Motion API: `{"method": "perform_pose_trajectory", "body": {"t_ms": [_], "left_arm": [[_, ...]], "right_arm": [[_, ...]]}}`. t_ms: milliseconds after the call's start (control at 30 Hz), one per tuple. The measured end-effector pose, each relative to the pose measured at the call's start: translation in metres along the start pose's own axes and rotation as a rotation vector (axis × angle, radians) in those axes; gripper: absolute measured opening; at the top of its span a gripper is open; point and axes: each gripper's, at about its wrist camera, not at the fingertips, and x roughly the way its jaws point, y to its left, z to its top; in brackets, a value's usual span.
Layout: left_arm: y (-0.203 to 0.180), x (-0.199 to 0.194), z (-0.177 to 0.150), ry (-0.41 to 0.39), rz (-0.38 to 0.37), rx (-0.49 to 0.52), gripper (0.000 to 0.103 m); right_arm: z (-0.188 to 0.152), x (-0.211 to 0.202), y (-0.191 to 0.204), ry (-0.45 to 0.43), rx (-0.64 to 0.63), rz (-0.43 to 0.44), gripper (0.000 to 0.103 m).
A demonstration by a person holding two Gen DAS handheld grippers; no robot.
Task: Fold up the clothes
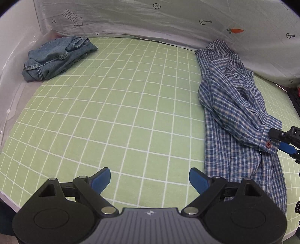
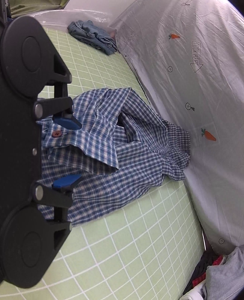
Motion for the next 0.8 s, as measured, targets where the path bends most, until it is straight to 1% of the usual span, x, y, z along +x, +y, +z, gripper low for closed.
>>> {"method": "perform_pose_trajectory", "body": {"t_ms": [33,67,100,133,200,333,467,600,733,800], "left_arm": [[0.004,0.001,0.002,-0.002,-0.006,0.005,0.091],[0.008,0.002,0.005,-0.004,-0.013,0.010,0.091],[0.011,0.003,0.007,-0.006,-0.019,0.016,0.091],[0.014,0.003,0.009,-0.010,-0.024,0.027,0.091],[0.020,0.004,0.012,-0.017,-0.036,0.049,0.091],[0.030,0.006,0.012,-0.016,-0.061,0.071,0.091],[0.032,0.013,0.008,0.009,-0.086,0.091,0.091],[0.023,0.018,0.000,0.041,-0.126,0.131,0.091],[0.004,0.019,-0.015,0.068,-0.166,0.194,0.091],[-0.005,0.018,-0.024,0.079,-0.183,0.230,0.091]], "right_arm": [[-0.001,0.002,0.001,-0.001,0.011,0.002,0.036],[-0.002,0.003,0.002,-0.006,0.018,0.008,0.030],[-0.003,0.004,0.003,-0.011,0.026,0.015,0.016],[-0.004,0.004,0.003,-0.020,0.033,0.023,0.004],[-0.008,0.000,0.006,-0.051,0.053,0.035,0.003],[-0.020,-0.021,0.009,-0.126,0.102,0.017,0.002],[-0.043,-0.043,0.004,-0.139,0.153,-0.036,0.002],[-0.066,-0.064,-0.001,-0.153,0.203,-0.090,0.002],[-0.089,-0.086,-0.006,-0.166,0.252,-0.144,0.002],[-0.100,-0.089,-0.007,-0.148,0.250,-0.159,0.002]]}}
